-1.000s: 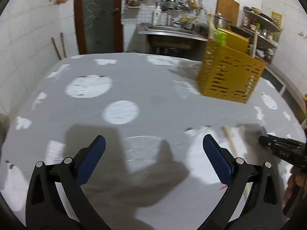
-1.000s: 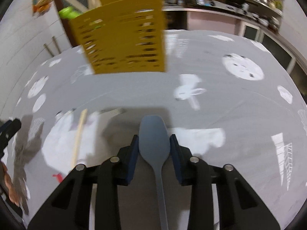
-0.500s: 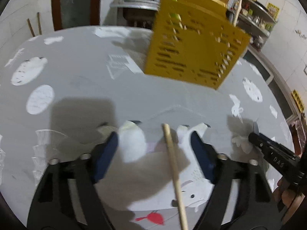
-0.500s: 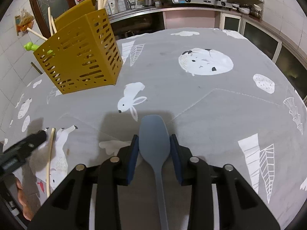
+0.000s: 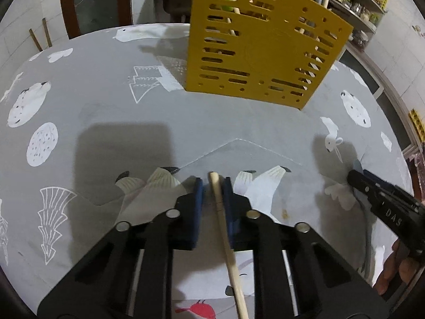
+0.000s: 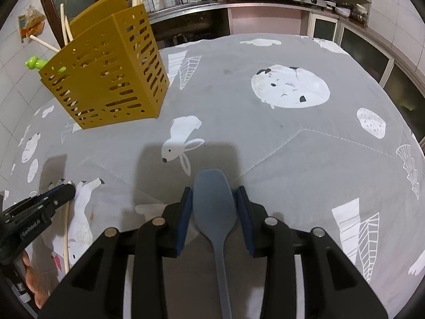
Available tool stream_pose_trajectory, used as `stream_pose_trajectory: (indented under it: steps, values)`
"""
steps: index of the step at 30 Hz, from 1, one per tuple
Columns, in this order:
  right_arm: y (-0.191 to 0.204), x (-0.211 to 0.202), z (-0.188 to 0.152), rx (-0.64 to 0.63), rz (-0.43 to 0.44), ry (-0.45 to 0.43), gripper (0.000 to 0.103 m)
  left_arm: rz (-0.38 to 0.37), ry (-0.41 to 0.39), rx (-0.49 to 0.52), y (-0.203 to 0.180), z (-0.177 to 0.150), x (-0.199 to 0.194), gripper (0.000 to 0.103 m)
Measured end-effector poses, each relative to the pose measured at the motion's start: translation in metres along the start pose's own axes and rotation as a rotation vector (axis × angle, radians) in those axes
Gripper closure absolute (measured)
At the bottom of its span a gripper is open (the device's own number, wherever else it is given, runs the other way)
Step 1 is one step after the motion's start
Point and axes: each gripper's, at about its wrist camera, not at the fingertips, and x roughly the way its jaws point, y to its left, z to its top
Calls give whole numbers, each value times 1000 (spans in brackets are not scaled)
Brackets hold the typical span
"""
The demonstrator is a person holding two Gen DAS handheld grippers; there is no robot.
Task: Organize utensils
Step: 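Lift the spatula and chopstick upright and carry both over the yellow holder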
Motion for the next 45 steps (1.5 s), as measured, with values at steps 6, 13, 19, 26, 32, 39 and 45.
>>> stream_pose_trajectory:
  steps: [6,13,19,26,32,39,45]
  values:
    - [1,-2,-1,0,-10,-7,70,15,-23,49,-9,-1,1,97]
    - [2,-35,-7,30,26,-114,70,-15,-71,58,-10,-2,-13,98]
    - [11,-62,-11,41,107,-191,70,6,-237,82,-7,-2,-63,98]
    - [25,-91,-11,14,150,-305,70,15,-387,84,5,-6,-115,98]
    - [37,-106,-19,-10,179,-395,70,14,-474,95,15,-16,-141,98]
    - [46,-112,-24,-38,190,-446,70,9,-507,76,28,-26,-151,98]
    - [53,-117,-29,-55,189,-472,70,-7,-527,61,36,-32,-160,98]
